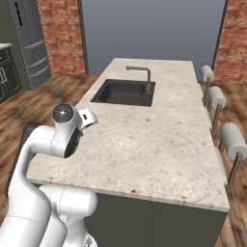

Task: Pick the boxed drink, can from the counter and place them in the open cabinet.

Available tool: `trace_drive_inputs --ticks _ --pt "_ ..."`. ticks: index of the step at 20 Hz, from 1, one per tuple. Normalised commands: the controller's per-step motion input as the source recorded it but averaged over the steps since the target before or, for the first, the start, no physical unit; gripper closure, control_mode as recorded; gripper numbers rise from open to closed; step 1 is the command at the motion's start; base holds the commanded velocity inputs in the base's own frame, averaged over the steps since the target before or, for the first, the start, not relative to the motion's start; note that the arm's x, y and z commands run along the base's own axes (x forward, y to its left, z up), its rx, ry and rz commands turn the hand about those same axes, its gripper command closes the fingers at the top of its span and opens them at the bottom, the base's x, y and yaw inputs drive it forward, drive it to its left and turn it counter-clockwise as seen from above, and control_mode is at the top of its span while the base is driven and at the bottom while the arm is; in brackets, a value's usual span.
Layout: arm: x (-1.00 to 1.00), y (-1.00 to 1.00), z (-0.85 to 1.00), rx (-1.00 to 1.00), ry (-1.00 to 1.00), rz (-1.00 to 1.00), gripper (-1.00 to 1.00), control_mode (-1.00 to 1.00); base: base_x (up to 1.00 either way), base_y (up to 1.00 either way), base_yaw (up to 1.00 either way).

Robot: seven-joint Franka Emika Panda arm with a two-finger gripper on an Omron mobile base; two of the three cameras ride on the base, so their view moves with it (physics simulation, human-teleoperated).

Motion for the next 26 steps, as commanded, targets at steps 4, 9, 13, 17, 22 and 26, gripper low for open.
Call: trace_drive_inputs --ticks 4,9,13,17,22,26 --pt "-0.67 -0.22 0.56 0.11 -0.37 0.00 1.00 -1.00 0.00 0.00 0.00" --pt "-0.11 0.00 -0.03 0.00 -0.02 0.00 1.00 -1.00 0.00 0.00 0.00" --pt "-0.18 0.00 -0.07 0.00 0.00 0.00 1.00 1.00 -0.74 0.00 0.03" --pt "0.00 0.00 0.00 0.00 0.00 0.00 1.00 1.00 -1.00 0.00 0.09" --pt "0.00 0.00 0.00 0.00 0.00 0.00 1.00 1.00 -0.97 0.05 0.26" --pt "0.00 0.00 0.00 0.00 0.00 0.00 1.00 1.00 -0.68 0.12 0.49"
